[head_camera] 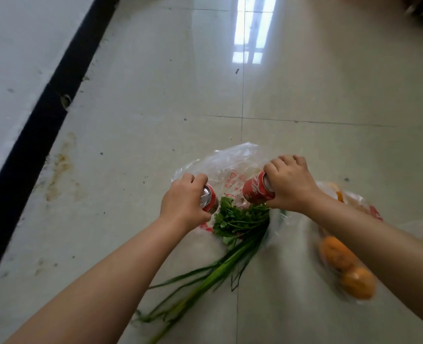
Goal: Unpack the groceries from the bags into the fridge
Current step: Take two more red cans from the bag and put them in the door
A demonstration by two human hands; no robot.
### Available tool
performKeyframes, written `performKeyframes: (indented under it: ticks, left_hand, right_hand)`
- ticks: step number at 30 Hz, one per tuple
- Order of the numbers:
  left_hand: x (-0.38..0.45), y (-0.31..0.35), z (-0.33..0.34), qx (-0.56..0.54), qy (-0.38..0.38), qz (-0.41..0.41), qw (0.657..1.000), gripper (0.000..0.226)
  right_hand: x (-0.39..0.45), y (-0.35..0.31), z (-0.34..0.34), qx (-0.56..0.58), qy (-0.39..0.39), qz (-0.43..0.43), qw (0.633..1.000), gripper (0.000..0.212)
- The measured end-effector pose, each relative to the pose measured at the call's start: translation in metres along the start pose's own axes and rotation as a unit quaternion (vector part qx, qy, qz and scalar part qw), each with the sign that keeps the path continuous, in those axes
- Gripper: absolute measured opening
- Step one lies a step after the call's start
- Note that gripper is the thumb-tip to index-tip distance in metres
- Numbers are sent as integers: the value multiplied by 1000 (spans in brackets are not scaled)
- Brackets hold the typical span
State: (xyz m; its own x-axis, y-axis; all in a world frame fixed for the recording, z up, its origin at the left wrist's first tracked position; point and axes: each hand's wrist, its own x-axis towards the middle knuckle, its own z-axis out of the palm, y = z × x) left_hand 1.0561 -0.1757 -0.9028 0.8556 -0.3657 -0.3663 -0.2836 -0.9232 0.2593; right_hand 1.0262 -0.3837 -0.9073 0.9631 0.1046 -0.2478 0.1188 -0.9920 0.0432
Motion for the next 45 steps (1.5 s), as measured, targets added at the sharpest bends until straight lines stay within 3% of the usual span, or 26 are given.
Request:
performKeyframes:
  ticks: [5, 9, 12, 18, 26, 31, 37, 45]
  left_hand:
    - [-61, 38, -82, -21, -15, 1, 1000, 64]
    - [-104, 80, -176, -18, -18, 22, 999, 65]
    - [-125, 116, -262, -9, -3, 56, 998, 65]
    - [-160, 213, -443, -12, 60, 129, 990, 58]
    - [-220, 380, -642, -7, 176, 268, 947, 62]
    - [-259, 497, -713, -10, 231, 354, 907, 66]
    - [-283, 648, -750, -29, 259, 427, 866, 64]
    - [-270, 848, -774, -100, 272, 450, 845, 62]
  right_hand:
    - [-48, -14, -103, 216, 35, 73, 973, 67]
    - [-94, -16, -205, 292, 57, 80, 951, 70]
    - [-122, -1, -292, 298, 74, 98, 947, 70]
    - [-179, 57, -479, 318, 183, 158, 917, 66]
    - [-296, 154, -704, 257, 328, 255, 872, 70]
    - [-392, 220, -790, 223, 419, 309, 824, 59]
    - [-499, 331, -845, 189, 481, 343, 784, 58]
    - [-583, 502, -893, 165, 480, 331, 796, 63]
